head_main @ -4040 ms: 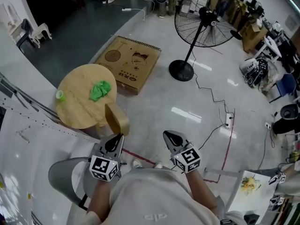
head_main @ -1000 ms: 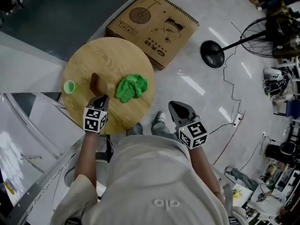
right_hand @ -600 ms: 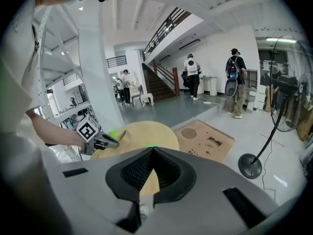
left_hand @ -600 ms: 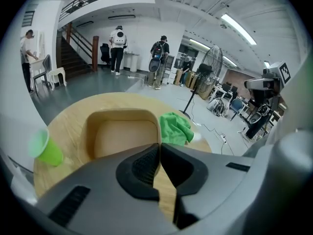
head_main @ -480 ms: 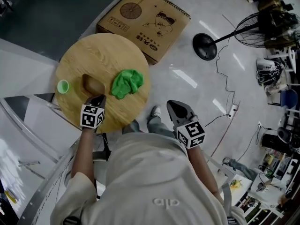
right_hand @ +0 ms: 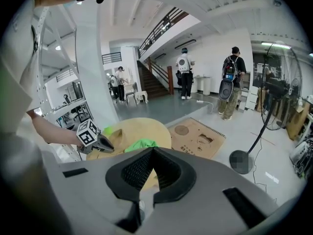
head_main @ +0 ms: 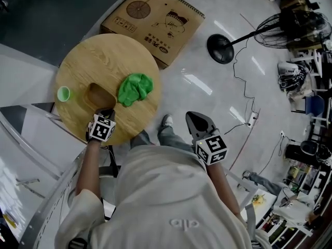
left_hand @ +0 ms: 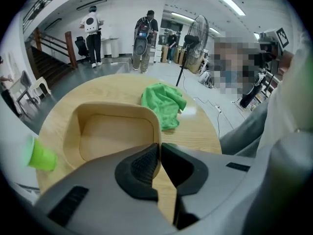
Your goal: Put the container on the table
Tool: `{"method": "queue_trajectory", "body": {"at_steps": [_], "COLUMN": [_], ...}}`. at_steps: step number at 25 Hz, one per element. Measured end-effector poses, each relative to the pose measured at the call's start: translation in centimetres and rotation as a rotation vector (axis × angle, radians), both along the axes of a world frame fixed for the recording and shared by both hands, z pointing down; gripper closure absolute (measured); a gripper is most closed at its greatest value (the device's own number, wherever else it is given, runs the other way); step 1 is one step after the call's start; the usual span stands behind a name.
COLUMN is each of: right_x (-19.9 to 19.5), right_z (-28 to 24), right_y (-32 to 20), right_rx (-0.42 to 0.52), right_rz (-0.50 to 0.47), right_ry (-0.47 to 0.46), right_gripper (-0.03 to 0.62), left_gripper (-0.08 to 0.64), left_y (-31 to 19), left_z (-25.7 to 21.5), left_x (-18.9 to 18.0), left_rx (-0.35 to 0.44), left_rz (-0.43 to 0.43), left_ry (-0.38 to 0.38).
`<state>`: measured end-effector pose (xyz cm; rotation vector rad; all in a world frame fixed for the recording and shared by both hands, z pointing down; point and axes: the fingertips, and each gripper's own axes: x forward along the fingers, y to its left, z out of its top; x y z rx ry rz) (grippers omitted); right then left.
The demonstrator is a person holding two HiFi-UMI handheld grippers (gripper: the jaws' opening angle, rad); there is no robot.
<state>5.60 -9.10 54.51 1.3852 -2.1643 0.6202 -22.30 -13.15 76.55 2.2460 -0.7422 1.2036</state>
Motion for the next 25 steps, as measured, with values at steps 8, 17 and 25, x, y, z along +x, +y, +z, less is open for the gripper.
{"method": "queue_trajectory", "body": {"at_steps": [8, 17, 25], "right_x": [0.0, -0.2, 0.2], "right_z": [0.5, 1.4, 1.2], "right_y": [0.5, 0.7, 0.0], "right_rx": [-0.008, -0.013, -0.012], "right_rz": [-0.010, -0.018, -0.044], "right_ry": [0.003, -0.002, -0.013], "right_gripper": [0.567, 0.566, 0.568], "left_gripper": [0.523, 0.479, 0.411], "left_y": [1.5, 1.8, 1.5], "left_z": [1.0, 3.2, 1.1], "left_x": [-0.7, -1.7, -1.0], "left_rx": [-0.062, -0.059, -0.051], "left_rz": [0.000, -0.027, -0.062], "left_ry": [-0.037, -0.047, -0.043]}}
